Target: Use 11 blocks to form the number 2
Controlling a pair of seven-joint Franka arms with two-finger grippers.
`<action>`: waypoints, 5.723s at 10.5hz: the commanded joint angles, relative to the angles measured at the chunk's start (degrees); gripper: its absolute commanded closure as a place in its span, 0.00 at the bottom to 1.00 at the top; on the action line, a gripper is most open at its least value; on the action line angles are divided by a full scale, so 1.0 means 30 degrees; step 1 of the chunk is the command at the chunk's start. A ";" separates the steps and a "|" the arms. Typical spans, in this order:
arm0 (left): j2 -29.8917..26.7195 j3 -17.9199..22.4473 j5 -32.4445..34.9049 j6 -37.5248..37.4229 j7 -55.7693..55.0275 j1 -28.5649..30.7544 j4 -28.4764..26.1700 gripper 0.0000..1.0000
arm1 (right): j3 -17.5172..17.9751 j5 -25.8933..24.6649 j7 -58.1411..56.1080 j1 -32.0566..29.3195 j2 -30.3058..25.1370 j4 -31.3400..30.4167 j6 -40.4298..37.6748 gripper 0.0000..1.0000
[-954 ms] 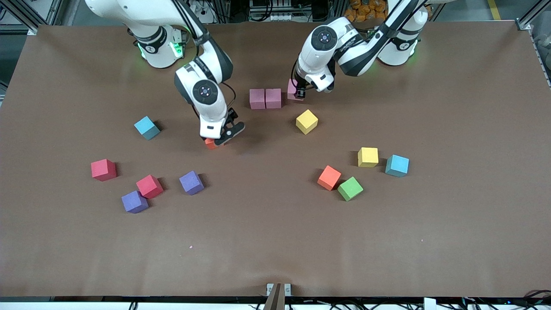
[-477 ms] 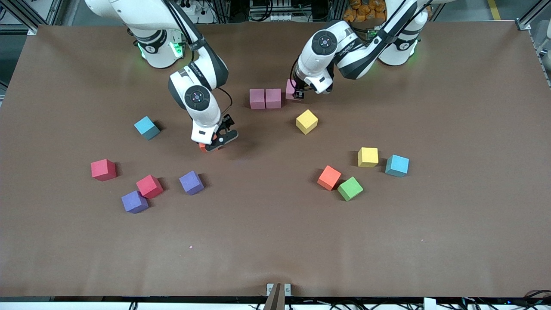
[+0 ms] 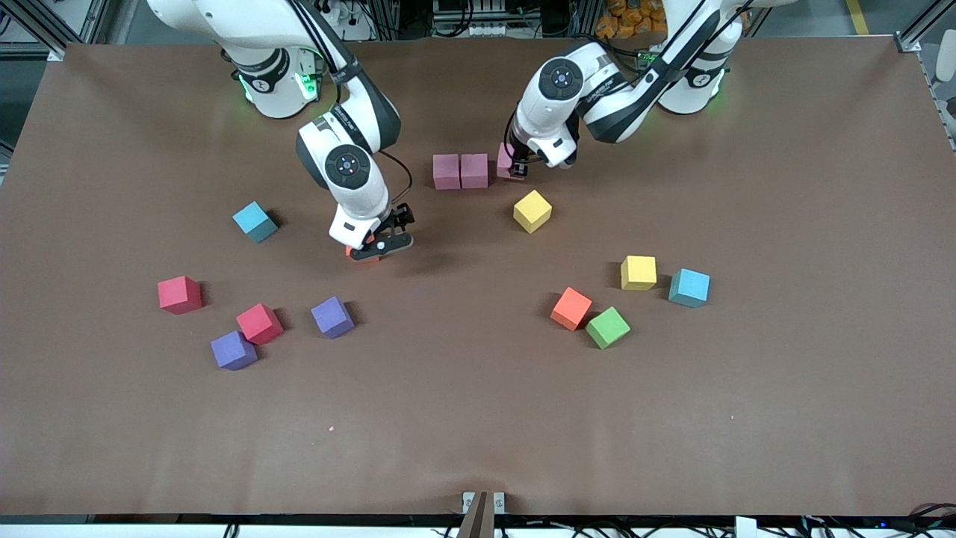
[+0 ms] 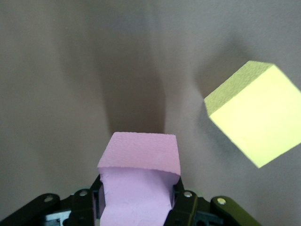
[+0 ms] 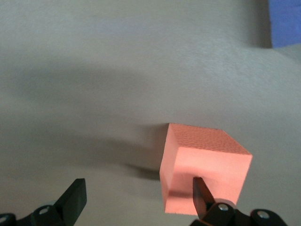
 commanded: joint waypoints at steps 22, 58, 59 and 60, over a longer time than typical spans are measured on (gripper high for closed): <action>0.1471 0.3584 0.5022 0.2764 -0.8902 -0.4189 0.0222 0.77 | 0.0028 -0.0171 0.0772 -0.2108 0.0045 0.0263 -0.0737 0.00; -0.1458 0.3965 0.5344 0.0807 -0.7884 -0.4105 0.0717 0.00 | 0.0526 0.1587 -0.3885 -0.0350 0.3560 0.6768 -0.2648 0.83; -0.1517 0.3965 0.5344 0.0660 -0.6717 -0.3638 0.0718 0.00 | 0.0526 0.1645 -0.3885 -0.0321 0.3822 0.7148 -0.2648 0.83; -0.1401 0.3965 0.5344 0.0659 -0.5052 -0.3488 0.0718 0.00 | 0.0526 0.1645 -0.3827 -0.0292 0.4027 0.7326 -0.2648 0.83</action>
